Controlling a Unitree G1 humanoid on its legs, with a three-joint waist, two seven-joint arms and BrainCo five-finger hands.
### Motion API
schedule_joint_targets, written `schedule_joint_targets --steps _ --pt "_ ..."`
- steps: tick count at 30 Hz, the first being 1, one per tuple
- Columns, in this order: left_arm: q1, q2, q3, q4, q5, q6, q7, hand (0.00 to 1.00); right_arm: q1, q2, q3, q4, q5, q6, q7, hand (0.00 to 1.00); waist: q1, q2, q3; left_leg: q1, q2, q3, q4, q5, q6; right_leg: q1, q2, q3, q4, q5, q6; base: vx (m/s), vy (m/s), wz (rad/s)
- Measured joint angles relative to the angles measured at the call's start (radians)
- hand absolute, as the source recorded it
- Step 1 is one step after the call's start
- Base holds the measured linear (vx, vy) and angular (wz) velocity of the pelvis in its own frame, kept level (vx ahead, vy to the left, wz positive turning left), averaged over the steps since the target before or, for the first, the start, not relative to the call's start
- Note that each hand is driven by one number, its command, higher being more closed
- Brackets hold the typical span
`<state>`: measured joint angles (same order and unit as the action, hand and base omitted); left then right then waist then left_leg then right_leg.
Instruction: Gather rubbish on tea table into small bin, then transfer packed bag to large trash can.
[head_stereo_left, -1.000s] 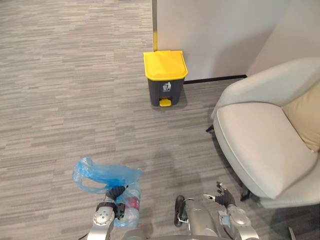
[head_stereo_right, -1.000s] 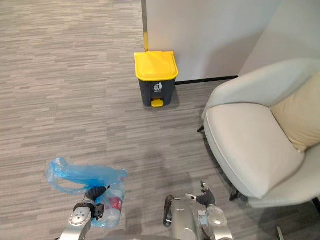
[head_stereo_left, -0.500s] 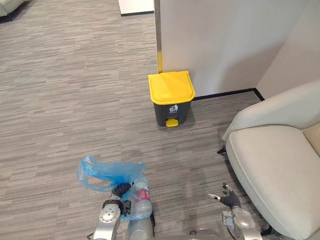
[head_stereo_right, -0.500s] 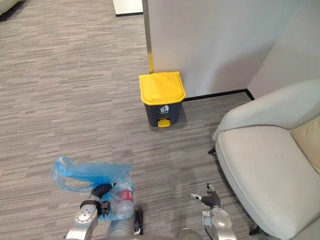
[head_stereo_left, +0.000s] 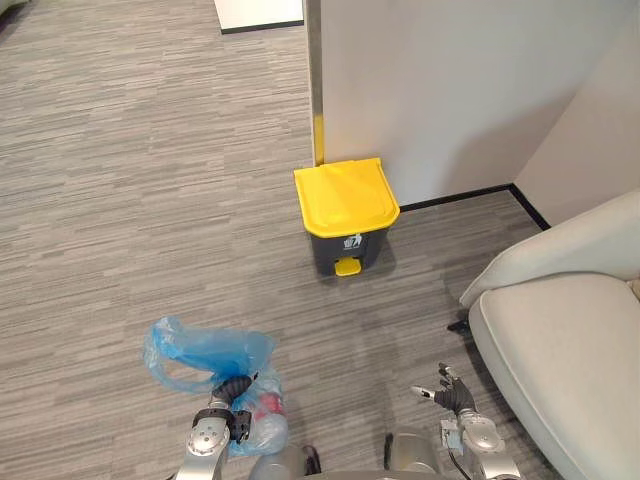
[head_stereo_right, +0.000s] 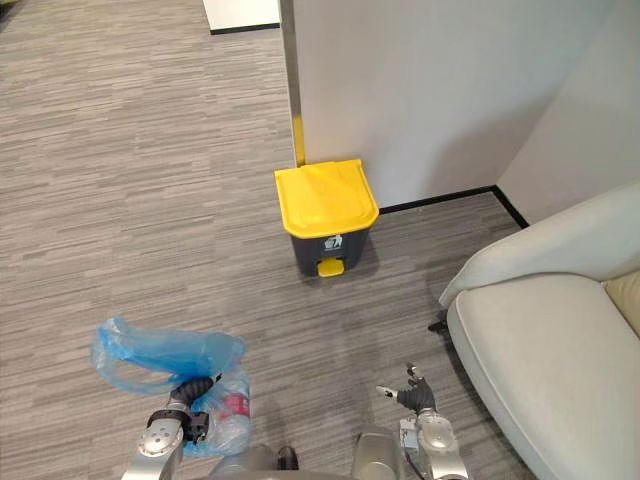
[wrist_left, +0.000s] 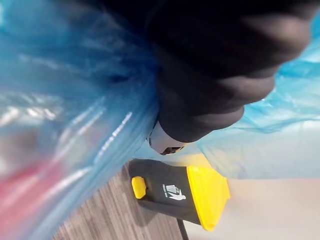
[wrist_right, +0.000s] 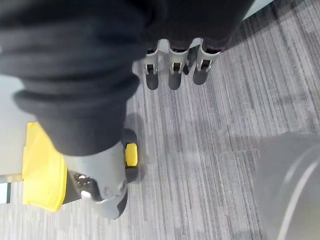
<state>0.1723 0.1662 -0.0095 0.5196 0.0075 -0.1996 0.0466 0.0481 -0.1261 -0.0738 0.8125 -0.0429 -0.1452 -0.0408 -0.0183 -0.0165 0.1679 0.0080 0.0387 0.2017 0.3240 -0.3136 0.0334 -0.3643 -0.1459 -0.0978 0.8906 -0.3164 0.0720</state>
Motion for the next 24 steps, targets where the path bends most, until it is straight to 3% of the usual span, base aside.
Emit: schedule_joint_targets --steps 1,3,4,5,8,10,12,15,16,19,21,22,23,24 --pt "0.000 -0.001 0.001 0.001 0.000 0.000 0.000 1.00 0.001 0.000 0.002 0.000 0.001 0.000 0.000 0.00 -0.006 0.002 0.002 0.030 0.019 -0.005 -0.015 -0.003 -0.005 -0.045 0.028 -0.028 -0.113 0.004 -0.009 0.46 -0.199 0.24" --pt "0.002 0.006 0.001 0.001 0.000 -0.001 -0.002 1.00 0.012 -0.001 0.005 0.002 0.001 0.000 0.000 0.00 -0.018 -0.012 -0.007 0.075 0.031 -0.020 -0.031 -0.023 -0.055 -0.052 0.050 -0.055 -0.401 0.138 -0.024 0.48 -0.213 0.32" --pt "-0.012 -0.009 0.000 0.029 0.000 0.001 -0.002 1.00 0.019 -0.023 0.009 0.023 0.001 0.001 0.000 0.00 -0.020 0.013 -0.004 0.103 0.055 -0.056 -0.038 -0.046 -0.090 -0.022 0.070 -0.084 -0.434 0.266 -0.094 0.58 -0.230 0.08" --pt "-0.017 -0.009 0.000 0.032 0.000 -0.001 -0.005 1.00 0.004 -0.031 0.007 0.029 0.001 0.003 -0.001 0.00 -0.012 0.032 -0.012 0.102 0.079 -0.067 -0.043 -0.023 -0.102 -0.022 0.098 -0.087 -0.434 0.248 -0.113 0.56 -0.230 0.02" --pt "-0.047 -0.012 -0.001 0.037 0.002 -0.002 -0.006 1.00 -0.001 -0.029 -0.008 0.023 0.001 0.002 -0.001 0.00 -0.020 0.038 -0.009 0.089 0.102 -0.100 0.029 0.031 -0.150 0.012 0.105 -0.118 -0.422 0.183 -0.131 0.38 -0.192 0.18" --pt "-0.048 -0.038 0.002 0.035 0.002 -0.002 -0.008 1.00 0.031 -0.018 -0.004 -0.008 0.001 0.003 -0.001 0.00 -0.011 0.045 -0.002 -0.011 0.163 -0.136 0.374 0.111 -0.197 0.158 0.141 -0.138 -0.507 0.158 -0.146 0.37 -0.186 0.24" --pt "-0.031 -0.046 0.002 0.014 0.002 -0.002 -0.011 1.00 0.058 -0.004 -0.004 -0.052 0.003 0.001 -0.002 0.00 0.006 0.045 0.001 -0.112 0.219 -0.109 0.625 0.100 -0.182 0.258 0.167 -0.135 -0.564 0.144 -0.161 0.29 -0.100 -0.10" --pt "-0.017 -0.047 0.001 0.000 0.001 -0.002 -0.022 1.00 0.050 0.002 -0.005 -0.057 0.005 0.001 -0.004 0.00 0.025 0.038 -0.001 -0.235 0.234 -0.062 0.669 0.068 -0.126 0.329 0.173 -0.118 -0.620 0.123 -0.164 0.22 -0.018 -0.14" --pt "-0.020 -0.047 0.003 -0.001 0.001 -0.002 -0.022 1.00 0.050 0.001 -0.009 -0.055 0.007 0.001 -0.003 0.00 0.036 0.037 0.000 -0.271 0.223 -0.052 0.595 0.054 -0.103 0.358 0.172 -0.108 -0.643 0.125 -0.161 0.26 0.087 -0.18" --pt "-0.022 -0.047 0.005 0.001 0.001 -0.002 -0.023 1.00 0.038 0.004 -0.018 -0.052 0.015 0.002 -0.004 0.00 0.038 0.036 0.005 -0.291 0.157 -0.055 0.279 0.057 -0.095 0.392 0.143 -0.095 -0.648 0.119 -0.122 0.30 0.165 -0.12" --pt "-0.026 -0.048 0.004 0.003 0.001 -0.002 -0.022 1.00 0.028 0.002 -0.043 -0.049 0.015 0.001 -0.006 0.00 0.038 0.038 0.006 -0.284 0.117 -0.066 0.079 0.126 -0.111 0.403 0.125 -0.077 -0.646 0.100 -0.084 0.27 0.226 -0.24" --pt "-0.025 -0.047 0.007 0.013 0.000 -0.002 -0.021 1.00 0.025 -0.005 -0.048 -0.034 0.016 0.001 -0.008 0.00 0.043 0.053 0.005 -0.253 0.114 -0.057 0.022 0.268 -0.064 0.411 0.126 -0.047 -0.634 0.079 -0.050 0.26 0.241 -0.29" --pt "-0.031 -0.042 0.013 0.035 0.000 0.000 -0.020 1.00 0.015 0.003 -0.042 -0.020 0.015 0.003 -0.008 0.00 0.043 0.024 -0.003 -0.240 0.082 -0.041 0.021 0.256 -0.053 0.411 0.100 -0.021 -0.627 0.069 -0.034 0.26 0.240 -0.21" --pt "-0.035 -0.032 0.016 0.036 0.000 0.000 -0.020 1.00 0.018 0.004 -0.043 -0.021 0.015 0.001 -0.008 0.00 0.040 0.014 -0.005 -0.240 0.068 -0.036 0.022 0.244 -0.046 0.410 0.086 -0.011 -0.624 0.057 -0.024 0.25 0.245 0.03"
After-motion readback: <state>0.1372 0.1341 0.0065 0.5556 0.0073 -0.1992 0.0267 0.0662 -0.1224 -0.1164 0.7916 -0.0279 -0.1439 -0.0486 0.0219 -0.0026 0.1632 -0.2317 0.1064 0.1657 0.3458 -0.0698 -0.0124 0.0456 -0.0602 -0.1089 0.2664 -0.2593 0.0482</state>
